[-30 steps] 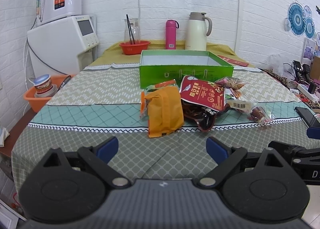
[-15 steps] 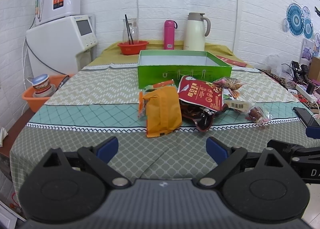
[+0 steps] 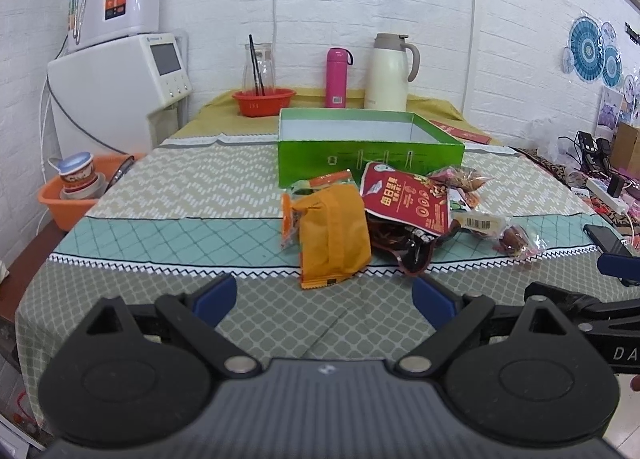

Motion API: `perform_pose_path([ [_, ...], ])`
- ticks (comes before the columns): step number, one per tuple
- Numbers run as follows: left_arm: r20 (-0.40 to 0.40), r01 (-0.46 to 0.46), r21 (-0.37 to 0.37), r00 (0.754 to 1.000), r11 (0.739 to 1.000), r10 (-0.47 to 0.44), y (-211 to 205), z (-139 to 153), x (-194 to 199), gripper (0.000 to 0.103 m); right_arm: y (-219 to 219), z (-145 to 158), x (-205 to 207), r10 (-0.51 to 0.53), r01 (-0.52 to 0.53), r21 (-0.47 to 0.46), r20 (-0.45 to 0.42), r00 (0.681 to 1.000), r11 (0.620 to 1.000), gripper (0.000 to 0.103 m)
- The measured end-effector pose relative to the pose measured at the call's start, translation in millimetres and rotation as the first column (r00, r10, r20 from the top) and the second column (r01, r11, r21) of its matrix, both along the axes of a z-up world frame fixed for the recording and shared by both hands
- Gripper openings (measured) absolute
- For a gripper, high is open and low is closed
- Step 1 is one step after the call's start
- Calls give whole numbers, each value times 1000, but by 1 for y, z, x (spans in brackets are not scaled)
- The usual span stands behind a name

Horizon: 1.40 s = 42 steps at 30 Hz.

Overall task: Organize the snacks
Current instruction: 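Reach the left gripper to the orange snack bag and close on it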

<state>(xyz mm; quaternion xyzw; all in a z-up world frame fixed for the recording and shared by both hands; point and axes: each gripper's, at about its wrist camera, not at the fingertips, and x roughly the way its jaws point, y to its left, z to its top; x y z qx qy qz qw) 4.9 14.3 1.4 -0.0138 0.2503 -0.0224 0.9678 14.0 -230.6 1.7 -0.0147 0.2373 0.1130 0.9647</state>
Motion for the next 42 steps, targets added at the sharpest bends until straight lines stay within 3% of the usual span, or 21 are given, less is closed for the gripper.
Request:
perform_pose_path([
  [3,17,-18,-32,1000,999,18,17,3,7,93,6,-5,9,49,-49,23,19,999,999,103],
  [6,25,21,-76,1000,997,-19,32,2,17,93,22,-12,20,109,-109,14,19,994,994,103],
  [12,-25,89,-138,995,986,-93,42,-5,49,93,54,-20,37,225,-225,-14,15,974,974,103],
  [17,-34,185,-88,982,979,-188,30,-14,67,90,54,-22,61,194,-194,0,-15,981,981,103],
  [18,-39,196,-84,979,977,-200,28,-16,71,85,52,-21,65,182,-182,14,-21,983,983,103],
  [19,-39,202,-100,978,974,-207,30,-16,76,73,51,-20,68,173,-173,18,-21,985,985,103],
  [21,-63,204,-138,975,969,-214,34,-18,87,66,53,-16,72,157,-158,-13,-11,987,987,103],
  [26,-127,197,-182,967,963,-222,45,-27,110,66,54,-4,90,143,-143,-47,5,990,989,103],
  [30,-155,217,-211,955,953,-252,48,-30,119,62,57,-10,113,114,-116,-100,-19,993,988,103],
  [33,-164,228,-210,950,951,-264,47,-33,122,52,55,-13,122,101,-104,-83,-35,994,991,103],
  [37,-176,233,-237,944,943,-278,49,-38,125,52,56,-10,121,145,-147,-50,-36,989,988,103],
  [39,-176,224,-249,946,942,-271,53,-38,125,51,58,-8,120,218,-218,-3,-56,974,976,96],
  [41,-181,212,-279,946,936,-268,60,-36,124,46,63,-8,118,277,-277,19,-75,958,961,81],
  [42,-179,211,-293,946,932,-271,64,-34,123,41,66,-8,116,308,-308,17,-79,948,951,79],
])
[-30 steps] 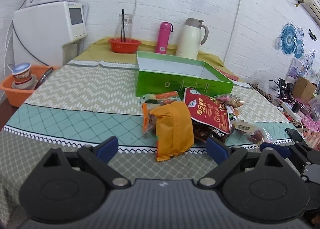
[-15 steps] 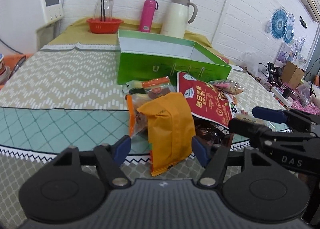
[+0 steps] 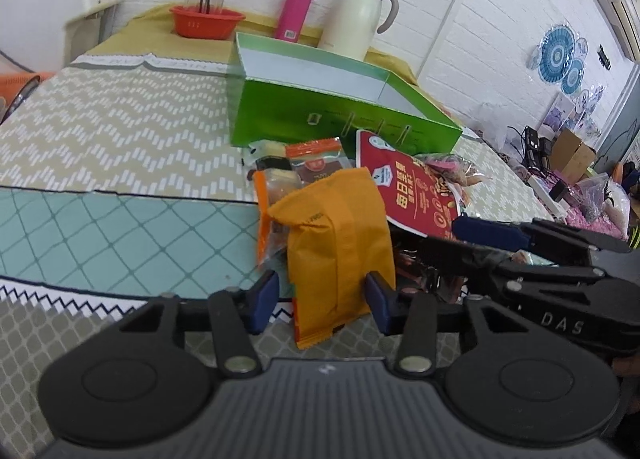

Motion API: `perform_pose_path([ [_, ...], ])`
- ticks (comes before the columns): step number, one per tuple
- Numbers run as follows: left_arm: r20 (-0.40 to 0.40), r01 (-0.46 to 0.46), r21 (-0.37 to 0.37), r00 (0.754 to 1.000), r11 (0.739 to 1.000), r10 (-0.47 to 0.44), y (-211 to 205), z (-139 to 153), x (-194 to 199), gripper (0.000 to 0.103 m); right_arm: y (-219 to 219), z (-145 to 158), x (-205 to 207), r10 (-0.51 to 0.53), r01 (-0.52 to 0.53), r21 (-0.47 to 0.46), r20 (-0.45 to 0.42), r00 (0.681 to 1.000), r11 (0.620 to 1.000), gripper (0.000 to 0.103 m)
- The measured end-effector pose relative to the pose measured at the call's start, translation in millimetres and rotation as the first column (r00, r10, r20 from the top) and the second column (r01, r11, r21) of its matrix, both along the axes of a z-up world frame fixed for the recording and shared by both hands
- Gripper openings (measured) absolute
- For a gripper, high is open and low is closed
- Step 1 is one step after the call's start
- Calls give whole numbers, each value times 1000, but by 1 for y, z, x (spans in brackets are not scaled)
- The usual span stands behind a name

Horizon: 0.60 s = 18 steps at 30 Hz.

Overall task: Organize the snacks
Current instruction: 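Reach the left gripper to the orange snack bag and close on it, then carry the orange bag into the green box and open the left gripper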

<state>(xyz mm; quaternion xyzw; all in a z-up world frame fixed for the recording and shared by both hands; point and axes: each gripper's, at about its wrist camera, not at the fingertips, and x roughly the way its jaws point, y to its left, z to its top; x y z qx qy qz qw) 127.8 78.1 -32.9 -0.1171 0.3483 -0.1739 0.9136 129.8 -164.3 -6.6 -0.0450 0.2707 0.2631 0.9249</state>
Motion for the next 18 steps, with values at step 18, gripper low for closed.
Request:
perform_pose_path([
  [18,-46,27,-92,998,995,-31,4,0,15,28,32,-21,4,231,-231,10,-63,971,973,56],
])
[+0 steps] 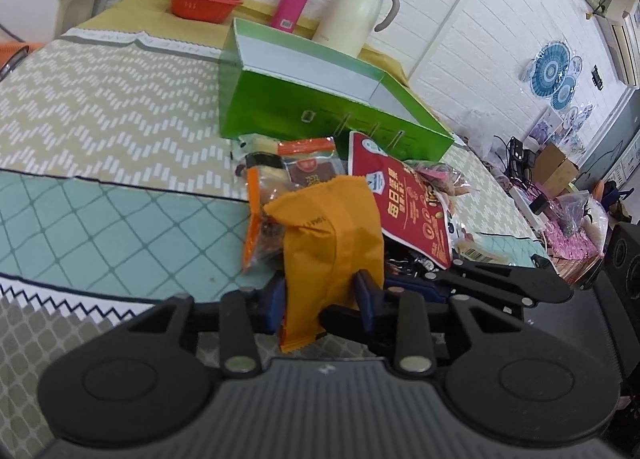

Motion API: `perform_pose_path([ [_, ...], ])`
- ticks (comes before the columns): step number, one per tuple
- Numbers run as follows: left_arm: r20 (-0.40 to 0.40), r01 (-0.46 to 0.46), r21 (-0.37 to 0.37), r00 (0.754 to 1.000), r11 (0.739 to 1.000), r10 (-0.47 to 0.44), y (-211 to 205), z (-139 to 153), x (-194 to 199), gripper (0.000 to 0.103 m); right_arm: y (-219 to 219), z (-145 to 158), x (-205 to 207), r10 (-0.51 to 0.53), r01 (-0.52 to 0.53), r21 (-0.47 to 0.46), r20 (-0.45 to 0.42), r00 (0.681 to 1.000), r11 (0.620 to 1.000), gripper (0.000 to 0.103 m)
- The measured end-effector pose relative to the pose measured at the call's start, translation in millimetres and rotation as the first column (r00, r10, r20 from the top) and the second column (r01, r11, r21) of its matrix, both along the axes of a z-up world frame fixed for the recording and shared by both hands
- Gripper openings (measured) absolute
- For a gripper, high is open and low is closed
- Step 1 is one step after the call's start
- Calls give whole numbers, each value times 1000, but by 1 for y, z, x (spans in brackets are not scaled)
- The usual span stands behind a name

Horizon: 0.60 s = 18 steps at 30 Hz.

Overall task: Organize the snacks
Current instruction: 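Carry the orange bag into the green box and open the left gripper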

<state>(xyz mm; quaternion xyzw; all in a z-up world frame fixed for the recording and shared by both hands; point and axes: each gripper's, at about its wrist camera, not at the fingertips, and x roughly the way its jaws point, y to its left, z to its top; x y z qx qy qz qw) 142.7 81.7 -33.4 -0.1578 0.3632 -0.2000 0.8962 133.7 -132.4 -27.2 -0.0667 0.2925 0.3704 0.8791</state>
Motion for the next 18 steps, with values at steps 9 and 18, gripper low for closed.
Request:
perform_pose_path([
  [9,170,39,23,985,999,-43,-18,55,-2,26,-14,43,-6,-24,21,18,153,988,1000,53],
  [18,240,45,2,970,999,-44,-30,92,84,26,-8,76,72,-107,107,13,237,966,994,53],
])
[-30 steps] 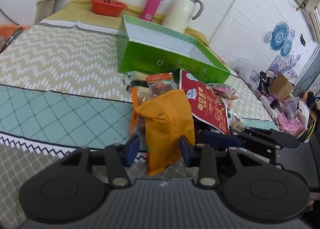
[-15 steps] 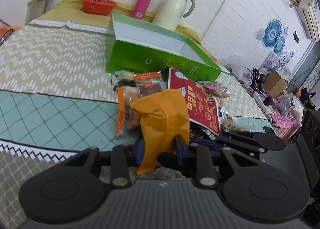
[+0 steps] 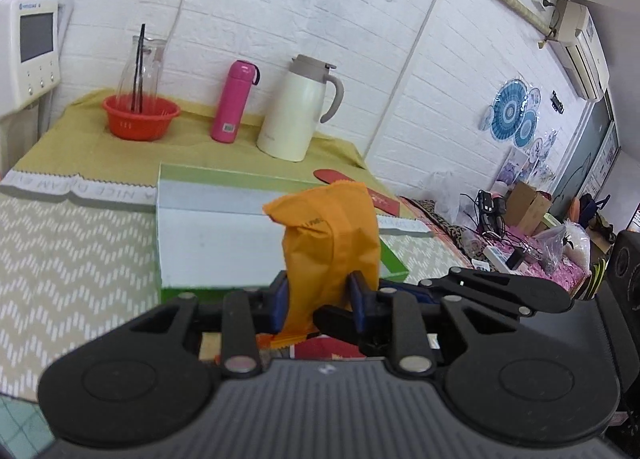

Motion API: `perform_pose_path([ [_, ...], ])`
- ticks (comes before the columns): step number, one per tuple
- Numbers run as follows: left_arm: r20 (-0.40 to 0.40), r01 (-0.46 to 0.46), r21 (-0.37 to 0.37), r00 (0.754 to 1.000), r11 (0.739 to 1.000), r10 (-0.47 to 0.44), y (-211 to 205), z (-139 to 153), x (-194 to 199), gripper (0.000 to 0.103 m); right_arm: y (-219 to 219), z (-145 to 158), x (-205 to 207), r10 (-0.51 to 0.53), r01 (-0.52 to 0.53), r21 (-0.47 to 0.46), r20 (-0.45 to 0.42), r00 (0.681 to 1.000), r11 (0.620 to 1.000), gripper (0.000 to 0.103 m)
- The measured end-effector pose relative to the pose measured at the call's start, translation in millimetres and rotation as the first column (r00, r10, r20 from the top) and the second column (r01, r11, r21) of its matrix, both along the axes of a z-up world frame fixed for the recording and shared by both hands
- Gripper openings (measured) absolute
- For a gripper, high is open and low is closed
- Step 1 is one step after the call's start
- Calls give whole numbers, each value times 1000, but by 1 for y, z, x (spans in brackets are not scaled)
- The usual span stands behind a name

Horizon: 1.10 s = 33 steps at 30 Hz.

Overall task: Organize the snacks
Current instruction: 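Carry the orange bag into the green box and open the left gripper, then grasp the red nut pouch with the left gripper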

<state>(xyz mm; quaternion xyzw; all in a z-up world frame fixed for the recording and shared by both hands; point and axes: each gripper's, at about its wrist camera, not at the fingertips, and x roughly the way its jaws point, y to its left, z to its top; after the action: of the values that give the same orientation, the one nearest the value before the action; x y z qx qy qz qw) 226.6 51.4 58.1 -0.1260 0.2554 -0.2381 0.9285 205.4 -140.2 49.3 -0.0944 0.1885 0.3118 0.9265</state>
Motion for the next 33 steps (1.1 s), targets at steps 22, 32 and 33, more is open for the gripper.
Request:
perform_pose_path([
  [22,-167,-78,39,982,996,83,11,-50,124,71,5,-53,129,-30,32,6,-243,970,999,101],
  [32,-68,-191,91,978,977,197,11,-26,89,94,-10,-28,96,-87,84,-29,-124,988,996,103],
  [33,-60,-187,98,979,977,193,10,-23,83,94,-14,-25,91,-96,93,-30,-126,987,995,103],
])
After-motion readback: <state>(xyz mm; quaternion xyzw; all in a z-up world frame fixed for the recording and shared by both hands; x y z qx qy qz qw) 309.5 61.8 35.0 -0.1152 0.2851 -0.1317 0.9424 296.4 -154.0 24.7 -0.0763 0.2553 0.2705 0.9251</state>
